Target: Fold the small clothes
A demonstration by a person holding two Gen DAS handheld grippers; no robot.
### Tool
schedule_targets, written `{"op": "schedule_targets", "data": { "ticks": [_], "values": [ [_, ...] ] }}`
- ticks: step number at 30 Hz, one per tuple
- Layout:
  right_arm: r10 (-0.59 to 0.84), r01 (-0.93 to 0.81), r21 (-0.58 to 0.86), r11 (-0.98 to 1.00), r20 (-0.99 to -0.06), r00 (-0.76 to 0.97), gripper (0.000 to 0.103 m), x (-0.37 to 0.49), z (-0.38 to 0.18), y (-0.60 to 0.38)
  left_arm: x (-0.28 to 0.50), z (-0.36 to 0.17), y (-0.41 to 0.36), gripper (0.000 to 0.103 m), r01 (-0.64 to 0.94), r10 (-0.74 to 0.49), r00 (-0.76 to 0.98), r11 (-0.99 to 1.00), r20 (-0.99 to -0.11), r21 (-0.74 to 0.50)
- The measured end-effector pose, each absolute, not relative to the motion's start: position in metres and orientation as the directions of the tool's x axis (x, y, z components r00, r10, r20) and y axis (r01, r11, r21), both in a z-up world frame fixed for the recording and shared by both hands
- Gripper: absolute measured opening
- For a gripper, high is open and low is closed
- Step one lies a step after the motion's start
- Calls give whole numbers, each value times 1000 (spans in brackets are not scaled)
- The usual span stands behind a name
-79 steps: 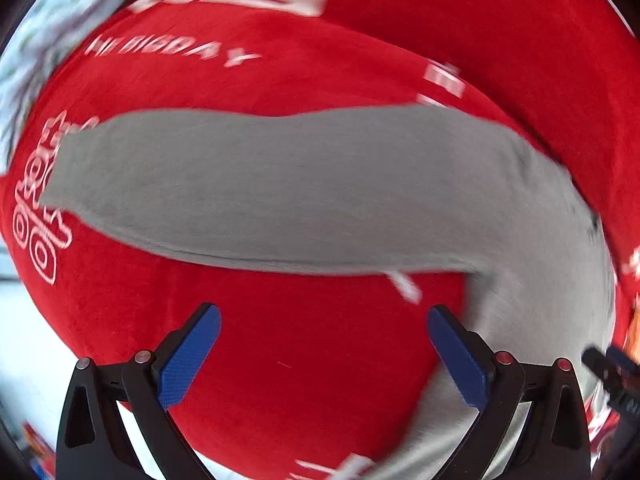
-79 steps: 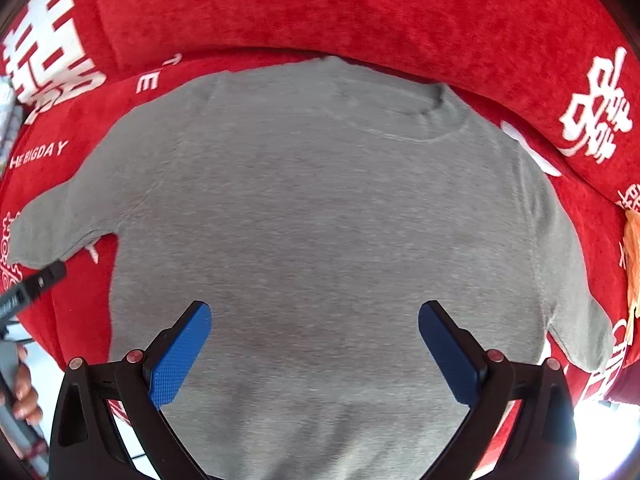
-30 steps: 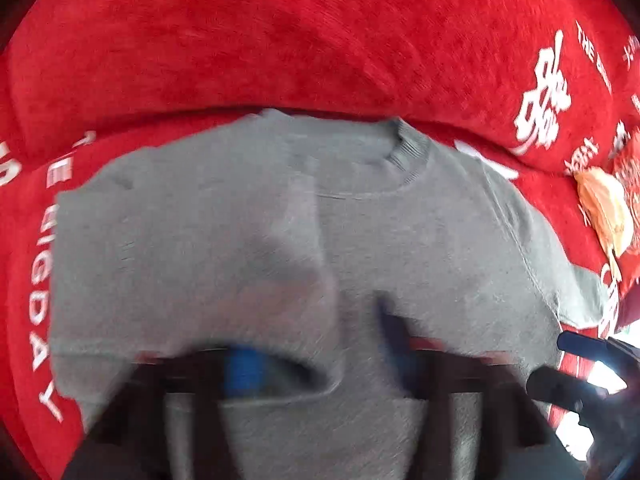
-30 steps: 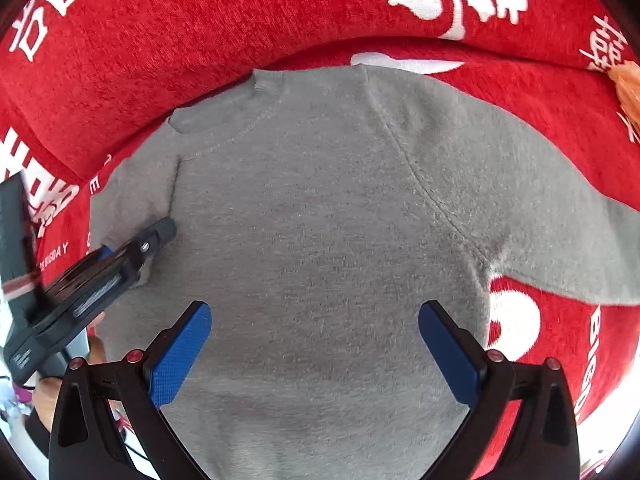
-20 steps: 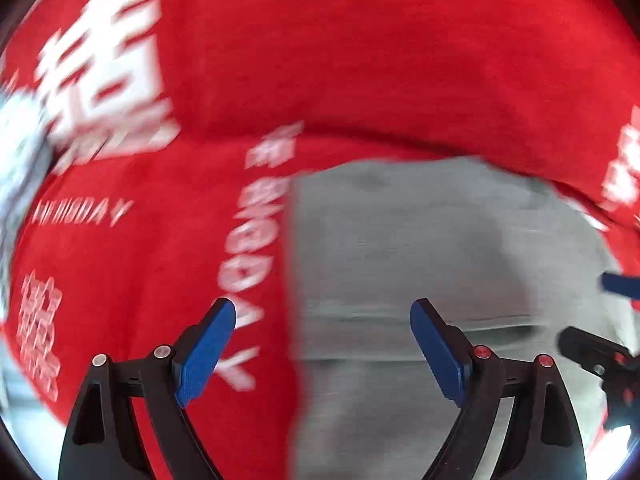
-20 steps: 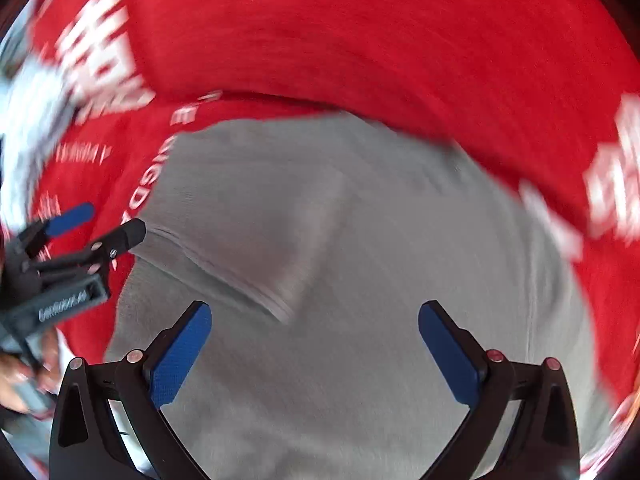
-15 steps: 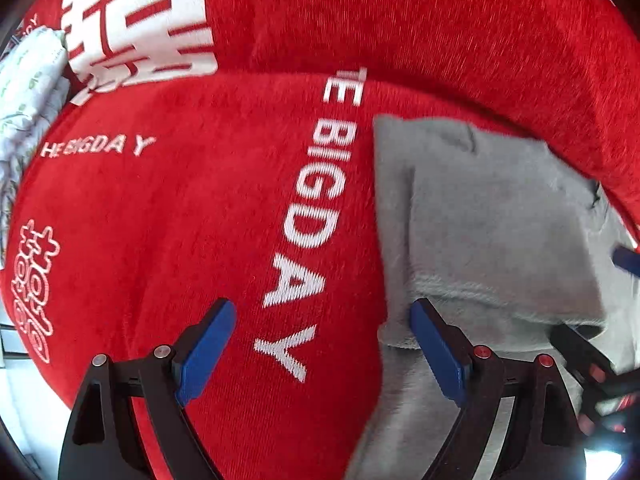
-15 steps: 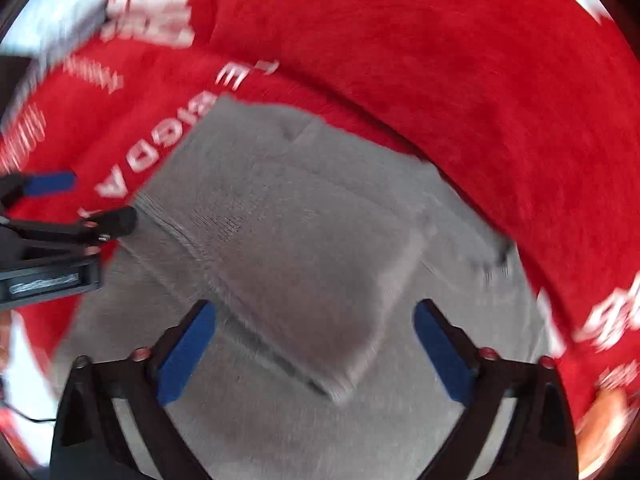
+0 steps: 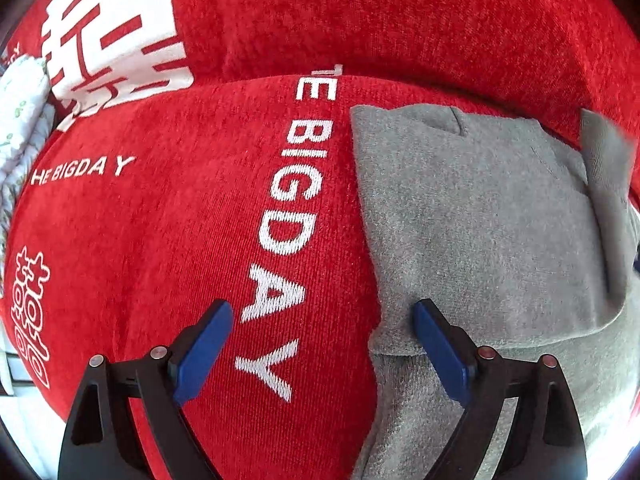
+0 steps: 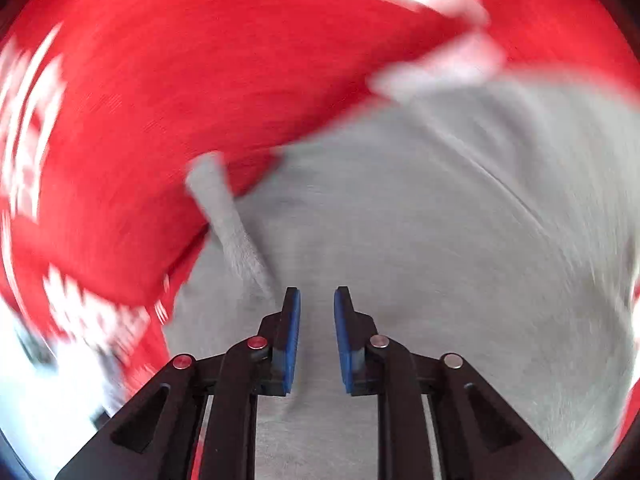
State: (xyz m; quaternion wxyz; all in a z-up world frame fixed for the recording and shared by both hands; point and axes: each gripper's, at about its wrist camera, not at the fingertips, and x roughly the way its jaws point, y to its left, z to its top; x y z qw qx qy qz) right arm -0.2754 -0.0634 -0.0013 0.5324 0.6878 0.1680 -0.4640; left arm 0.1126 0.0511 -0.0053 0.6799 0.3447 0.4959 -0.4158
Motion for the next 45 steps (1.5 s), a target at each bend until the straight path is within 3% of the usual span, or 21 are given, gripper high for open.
{"op": "schedule_targets", "data": {
  "ticks": [1, 4, 5, 9, 12, 13, 14, 15, 20, 25, 26, 27, 28, 29, 30, 31, 32, 37, 43, 45],
  "values": [
    [-273, 684, 607, -405, -794, 543, 45, -286, -6, -59, 111, -6, 49, 97, 908, -219, 169, 413, -961, 65],
    [-272, 702, 618, -355, -786, 555, 72, -285, 6, -65, 119, -2, 38, 97, 910, -204, 125, 414, -971, 30],
    [-271, 717, 625, -308, -780, 563, 77, -276, 13, -70, 122, 1, 34, 96, 908, -213, 122, 419, -969, 22],
    [-234, 777, 612, -145, -784, 574, 77, -231, 20, -107, 142, 1, 0, 96, 901, -212, 76, 433, -974, -24],
    [-200, 801, 583, -134, -808, 554, 76, -197, -1, -141, 145, -12, -22, 96, 901, -189, 58, 432, -980, -30],
    [-167, 806, 574, -147, -817, 551, 66, -195, -5, -150, 144, -15, -26, 96, 902, -178, 55, 430, -983, -27],
    [-151, 813, 563, -149, -825, 544, 25, -192, -8, -154, 142, -18, -29, 96, 902, -168, 54, 430, -984, -24],
    [-144, 814, 562, -147, -826, 545, 7, -191, -7, -157, 141, -20, -31, 96, 902, -164, 55, 432, -985, -21],
    [-306, 824, 537, -181, -827, 472, 7, -246, 33, -123, 137, -19, -30, 92, 892, -165, 51, 450, -985, -30],
    [-266, 761, 526, -378, -850, 455, 12, -312, 3, -89, 138, -22, -33, 91, 899, -167, 51, 436, -985, -27],
    [-257, 738, 542, -401, -840, 477, 13, -319, -5, -83, 136, -21, -34, 81, 901, -172, 43, 433, -984, -37],
    [-258, 724, 555, -408, -832, 492, 14, -316, -8, -82, 133, -19, -34, 59, 902, -185, 20, 427, -983, -62],
    [-263, 706, 573, -415, -819, 510, 19, -317, -11, -81, 131, -16, -36, 46, 905, -206, -16, 413, -978, -102],
    [-279, 682, 596, -424, -802, 527, 25, -317, -12, -83, 125, -11, -38, 18, 913, -223, -32, 390, -974, -119],
    [-284, 671, 606, -428, -795, 537, 26, -308, -14, -85, 121, -6, -40, 12, 921, -222, -19, 375, -975, -104],
    [-278, 670, 608, -426, -792, 543, 22, -301, -14, -87, 118, -1, -42, 11, 929, -224, 2, 362, -975, -81],
    [-274, 681, 605, -413, -796, 540, 8, -296, -11, -93, 119, 3, -43, 10, 931, -238, 8, 357, -971, -79],
    [-232, 760, 509, -405, -861, 453, 7, -270, -6, -85, 136, -5, -37, 10, 921, -221, -16, 377, -975, -100],
    [-189, 792, 447, -416, -894, 406, 8, -285, -5, -66, 138, 20, -26, 10, 921, -218, 67, 388, -974, -24],
    [-176, 811, 429, -397, -903, 391, 14, -288, 1, -64, 140, 30, -19, 10, 919, -213, 78, 394, -974, -13]
  ]
}}
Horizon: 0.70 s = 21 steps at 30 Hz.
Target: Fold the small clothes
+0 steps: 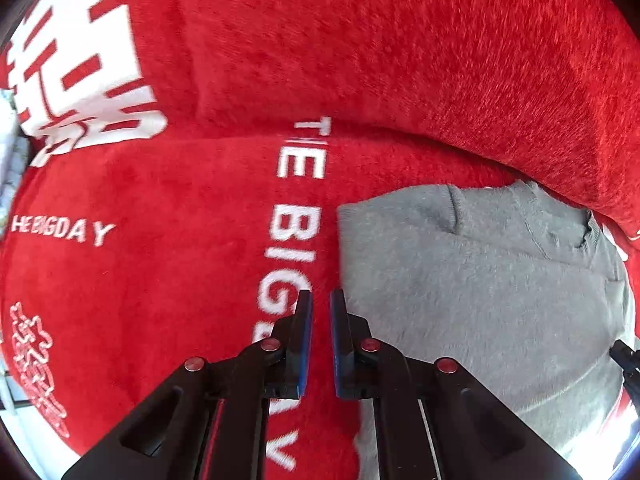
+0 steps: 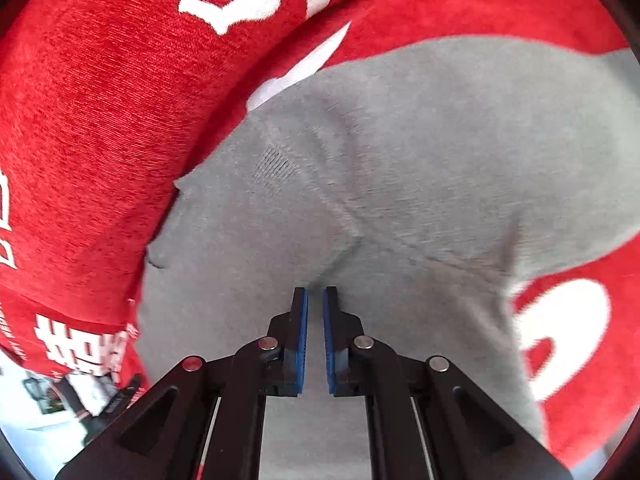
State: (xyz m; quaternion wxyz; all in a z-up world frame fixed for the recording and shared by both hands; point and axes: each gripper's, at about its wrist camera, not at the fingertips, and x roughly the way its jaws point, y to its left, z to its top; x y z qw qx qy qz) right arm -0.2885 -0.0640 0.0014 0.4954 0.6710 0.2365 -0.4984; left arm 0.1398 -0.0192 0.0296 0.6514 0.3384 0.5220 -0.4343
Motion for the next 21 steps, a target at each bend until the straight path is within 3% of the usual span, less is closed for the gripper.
{"op": "schedule_targets", "data": {
  "ticks": [1, 3, 5, 9, 10, 11, 13, 15, 17, 21],
  "values": [
    [-172, 816, 428, -388, -904, 392, 14, -301, 9, -59, 136, 38, -14, 10, 919, -207, 85, 394, -975, -4],
    [-160, 833, 422, -358, -907, 390, 24, -305, 19, -56, 130, 49, -6, 10, 924, -210, 85, 383, -974, -2],
    [-153, 851, 408, -331, -913, 378, 59, -305, 27, -52, 112, 60, 3, 10, 933, -214, 80, 359, -974, -3],
    [-145, 877, 401, -266, -916, 375, 61, -309, 44, -41, 65, 71, 11, 11, 951, -205, 50, 308, -978, -16],
    [-138, 878, 403, -258, -915, 379, 63, -310, 46, -38, 62, 65, 9, 17, 954, -200, 37, 298, -979, -25],
    [-132, 878, 406, -253, -914, 384, 67, -313, 48, -35, 49, 68, 10, 54, 956, -198, 29, 292, -980, -31],
    [-128, 878, 411, -245, -911, 391, 71, -320, 52, -29, 34, 69, 8, 103, 957, -208, 31, 288, -978, -31],
    [-128, 878, 418, -234, -908, 398, 73, -322, 54, -26, 11, 76, 9, 103, 970, -237, 41, 244, -971, -19],
    [-129, 874, 429, -230, -903, 409, 82, -328, 54, -21, -7, 75, 6, 103, 976, -216, 44, 219, -975, -4],
    [-118, 857, 444, -261, -896, 428, 82, -346, 49, -11, -36, 69, 0, 103, 980, -174, 38, 198, -984, 3]
  ]
}}
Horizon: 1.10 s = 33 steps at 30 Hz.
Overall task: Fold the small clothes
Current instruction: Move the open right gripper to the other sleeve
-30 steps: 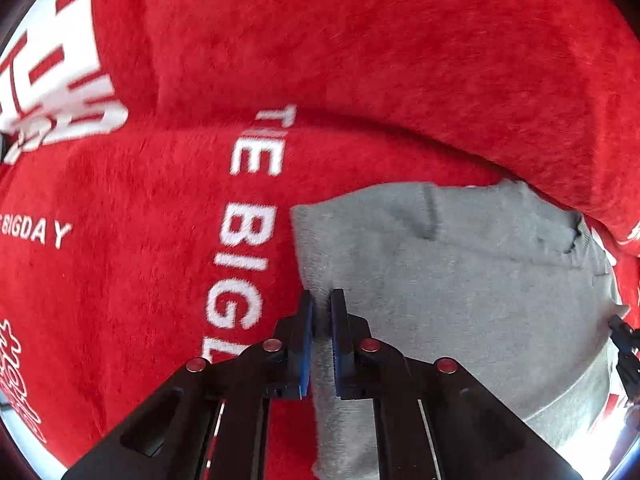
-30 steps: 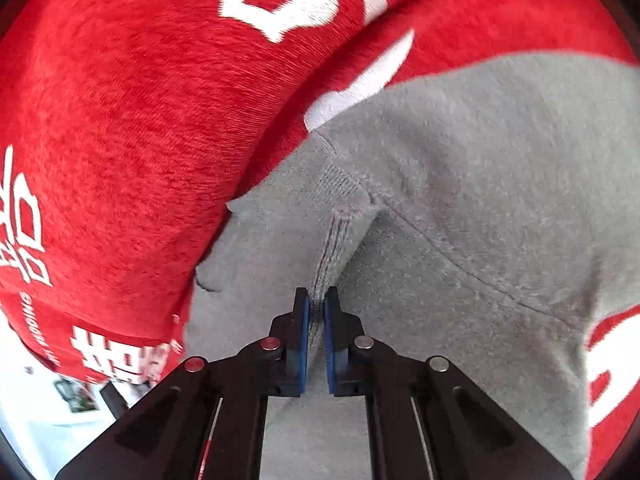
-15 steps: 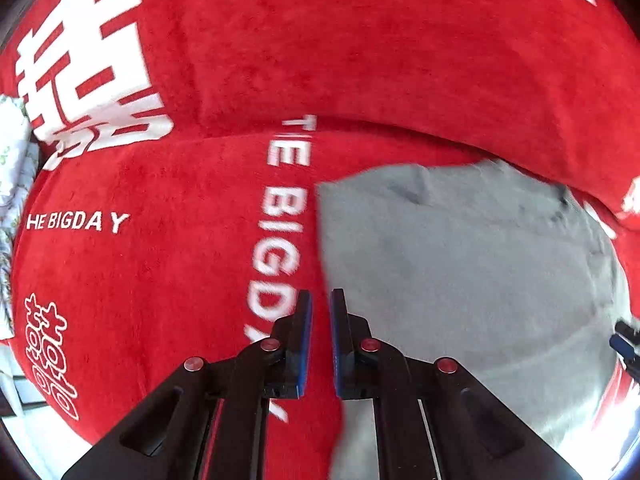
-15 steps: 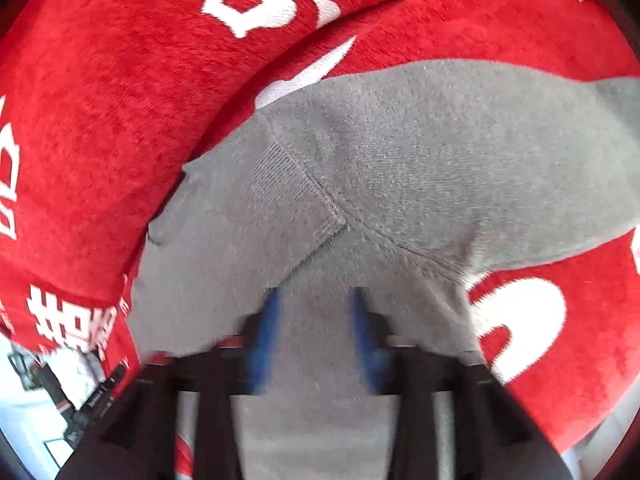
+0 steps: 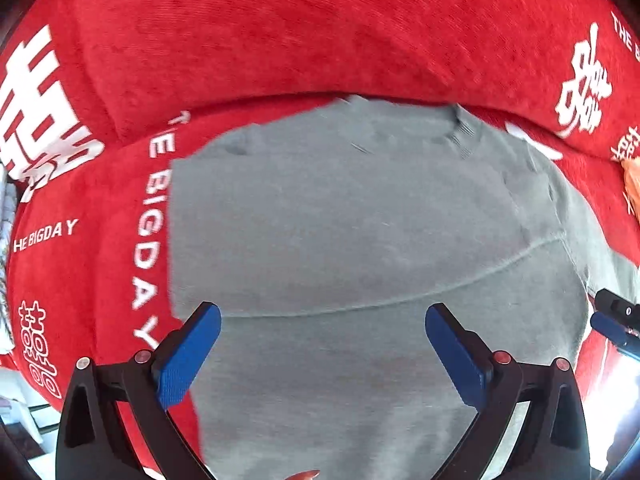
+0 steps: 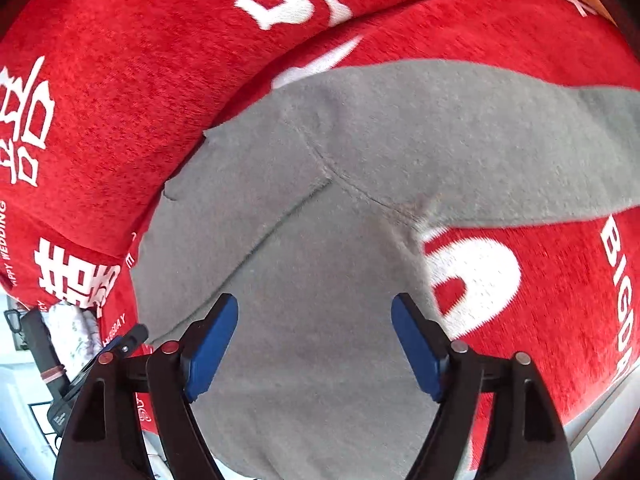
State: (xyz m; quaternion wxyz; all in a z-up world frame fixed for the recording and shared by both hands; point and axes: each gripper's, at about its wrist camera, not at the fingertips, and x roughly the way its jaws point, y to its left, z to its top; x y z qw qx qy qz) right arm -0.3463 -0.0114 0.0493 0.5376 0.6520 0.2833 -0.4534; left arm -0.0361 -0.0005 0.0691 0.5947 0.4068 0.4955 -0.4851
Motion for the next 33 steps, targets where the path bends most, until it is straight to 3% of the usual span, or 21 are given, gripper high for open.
{"op": "schedule_targets", "data": {
  "ticks": [16, 33],
  "values": [
    [-150, 774, 445, -450, -892, 426, 82, -449, 28, 18, -120, 37, -9, 103, 995, -49, 45, 88, -998, 40],
    [-364, 522, 495, -695, -868, 338, 82, -574, 5, 33, -179, 23, -21, 103, 998, -23, 70, -2, -997, 70]
  ]
}}
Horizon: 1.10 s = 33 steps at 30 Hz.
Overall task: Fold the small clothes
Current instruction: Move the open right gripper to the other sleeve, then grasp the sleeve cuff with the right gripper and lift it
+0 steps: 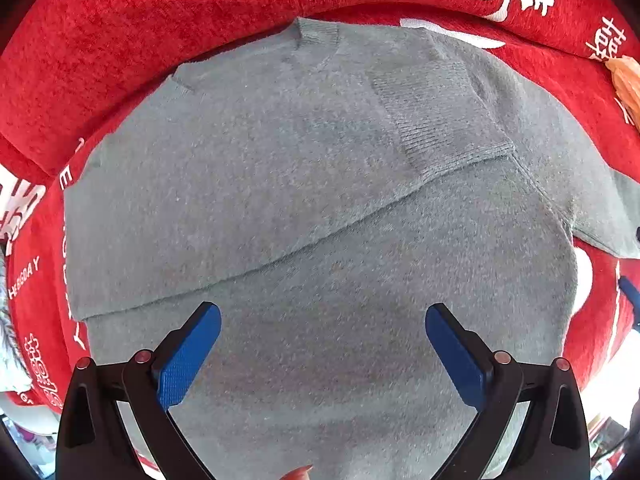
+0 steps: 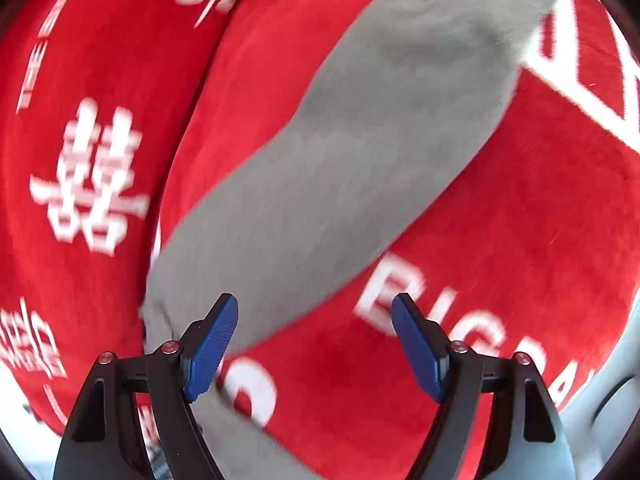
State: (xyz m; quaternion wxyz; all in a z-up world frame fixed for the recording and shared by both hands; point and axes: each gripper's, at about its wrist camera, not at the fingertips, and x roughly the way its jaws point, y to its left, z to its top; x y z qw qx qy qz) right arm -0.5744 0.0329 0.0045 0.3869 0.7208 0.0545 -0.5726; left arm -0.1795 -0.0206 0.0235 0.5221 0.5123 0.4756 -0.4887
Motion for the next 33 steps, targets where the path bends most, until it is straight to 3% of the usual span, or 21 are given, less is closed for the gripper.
{"op": "schedule_targets", "data": {
  "ticks": [12, 13, 14, 15, 21, 25, 28, 33],
  "values": [
    [-542, 244, 638, -731, -759, 360, 79, -625, -19, 20, -205, 18, -23, 103, 999, -17, 46, -15, -999, 46],
    [-563, 200, 661, -724, -733, 382, 57, -625, -22, 19, -208, 19, -23, 103, 999, -17, 44, -10, -999, 44],
    [-576, 161, 680, -715, -704, 415, 19, -624, -26, 17, -208, 19, -23, 103, 999, -18, 42, -7, -999, 42],
    [-587, 133, 695, -706, -680, 440, 5, -622, -28, 14, -206, 19, -22, 103, 999, -19, 41, -5, -999, 41],
    [-642, 165, 824, -542, -533, 550, 5, -588, 3, -25, -192, 24, -21, 103, 999, -27, 42, 11, -999, 42],
    [-579, 280, 882, -380, -463, 671, 6, -533, 42, -71, -169, 27, -19, 103, 998, -42, 34, 50, -999, 32],
    [-467, 417, 882, -218, -469, 749, 7, -466, 75, -107, -148, 32, -16, 103, 995, -59, 29, 95, -998, 23],
    [-245, 588, 808, 27, -565, 788, 9, -343, 95, -131, -102, 40, -9, 103, 983, -91, 41, 185, -995, 24]
  ]
}}
